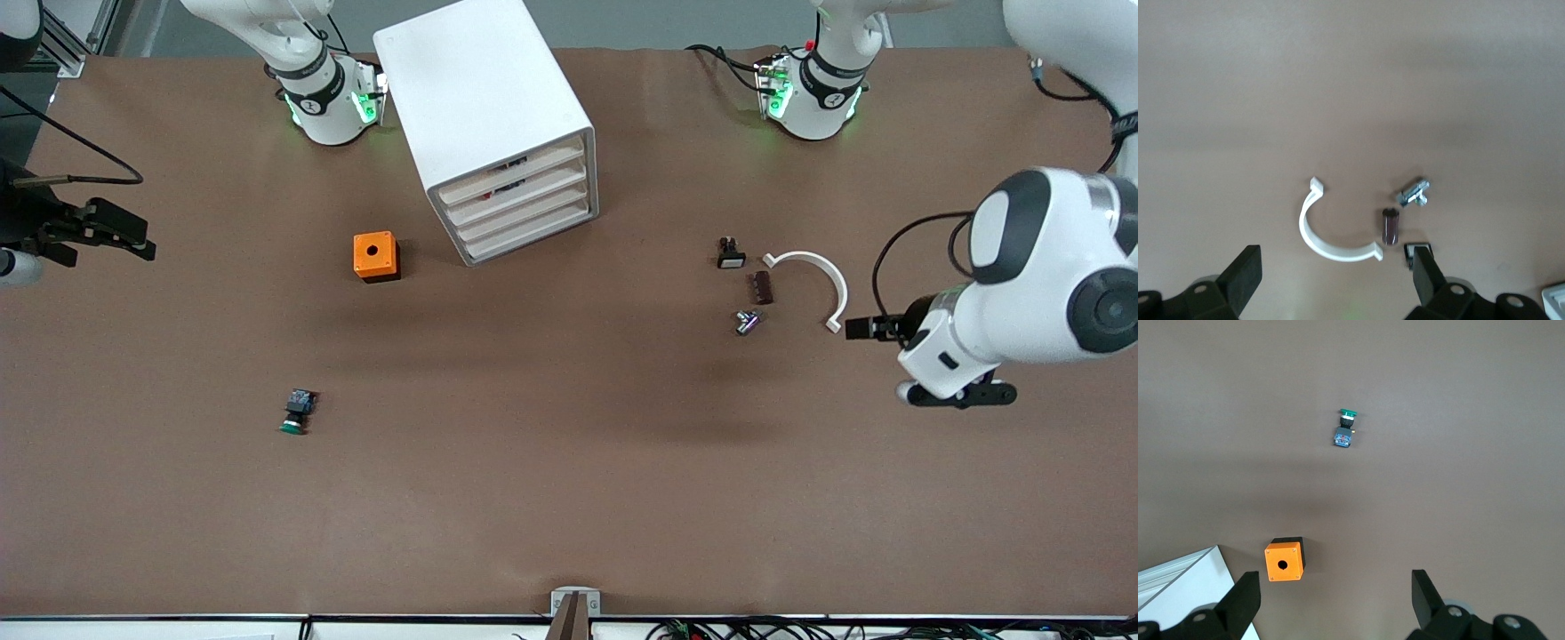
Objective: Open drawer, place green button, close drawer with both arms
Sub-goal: 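Reach the left gripper toward the drawer while the right gripper reaches the button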
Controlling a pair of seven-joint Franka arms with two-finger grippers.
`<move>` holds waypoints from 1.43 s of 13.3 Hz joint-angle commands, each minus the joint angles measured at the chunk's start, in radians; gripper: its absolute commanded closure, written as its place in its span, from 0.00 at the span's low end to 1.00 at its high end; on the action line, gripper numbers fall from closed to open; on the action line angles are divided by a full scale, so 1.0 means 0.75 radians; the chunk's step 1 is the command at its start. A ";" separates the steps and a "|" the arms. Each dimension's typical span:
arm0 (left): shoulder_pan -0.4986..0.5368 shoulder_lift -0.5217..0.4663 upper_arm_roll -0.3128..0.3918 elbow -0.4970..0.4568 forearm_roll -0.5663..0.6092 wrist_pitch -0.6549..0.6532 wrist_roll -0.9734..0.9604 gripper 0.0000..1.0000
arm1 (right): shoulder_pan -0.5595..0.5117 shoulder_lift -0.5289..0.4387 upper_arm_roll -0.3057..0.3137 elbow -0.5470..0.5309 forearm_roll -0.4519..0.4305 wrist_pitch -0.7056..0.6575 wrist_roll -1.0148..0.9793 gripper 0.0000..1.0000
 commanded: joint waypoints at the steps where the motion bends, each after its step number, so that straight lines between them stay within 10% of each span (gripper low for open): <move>1: -0.052 0.096 -0.006 0.088 0.013 0.019 -0.161 0.00 | 0.023 0.031 0.003 0.013 -0.028 -0.003 0.013 0.00; 13: -0.435 0.380 -0.008 0.078 -0.400 0.065 -2.065 0.00 | 0.076 0.405 0.001 -0.076 -0.030 0.231 0.135 0.00; 19: -0.556 0.519 -0.008 0.045 -0.906 0.005 -2.358 0.00 | 0.084 0.534 -0.003 -0.234 -0.018 0.688 0.346 0.00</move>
